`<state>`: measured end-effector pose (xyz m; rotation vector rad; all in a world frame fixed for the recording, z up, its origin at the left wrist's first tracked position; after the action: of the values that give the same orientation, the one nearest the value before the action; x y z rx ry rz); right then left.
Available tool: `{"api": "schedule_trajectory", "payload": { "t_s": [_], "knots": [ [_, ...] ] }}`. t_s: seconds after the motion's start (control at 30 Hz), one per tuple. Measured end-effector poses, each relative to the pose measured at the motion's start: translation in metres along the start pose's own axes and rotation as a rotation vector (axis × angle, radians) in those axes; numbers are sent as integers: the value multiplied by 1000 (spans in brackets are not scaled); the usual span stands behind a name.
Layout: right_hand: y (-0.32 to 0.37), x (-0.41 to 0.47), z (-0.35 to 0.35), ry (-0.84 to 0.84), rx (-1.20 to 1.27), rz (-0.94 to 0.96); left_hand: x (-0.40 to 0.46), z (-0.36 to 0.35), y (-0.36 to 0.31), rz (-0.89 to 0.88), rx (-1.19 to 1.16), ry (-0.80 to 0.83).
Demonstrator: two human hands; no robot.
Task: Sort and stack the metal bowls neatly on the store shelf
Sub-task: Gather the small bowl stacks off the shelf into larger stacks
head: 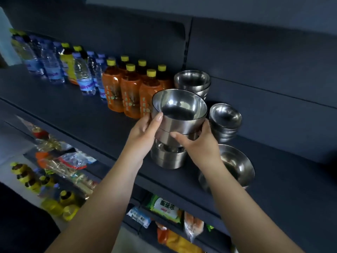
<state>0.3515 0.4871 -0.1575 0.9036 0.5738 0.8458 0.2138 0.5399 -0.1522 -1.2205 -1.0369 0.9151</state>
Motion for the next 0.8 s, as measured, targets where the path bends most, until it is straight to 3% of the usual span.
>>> {"api": "schedule_trajectory", "payload": {
  "t_s": [0.33,0.8],
  "knots": [
    [-14,2,-36,-97,-8,-136,31,19,40,-5,-52,199],
    [-24,-1,-55,-190,-30,-168,43,27,62,16,-150,337]
  ]
}}
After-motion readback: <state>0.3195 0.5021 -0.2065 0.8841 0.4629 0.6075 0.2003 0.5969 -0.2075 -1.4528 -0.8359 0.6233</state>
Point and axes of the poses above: each hand's wrist, its own x-axis towards the middle knuckle, its own z-axis out of the back of the hand, y = z × x, the point moved 1 cm from there along x, towards the middle knuckle, and after that the axes turned 9 degrees about -z, right-handed, at the moved point
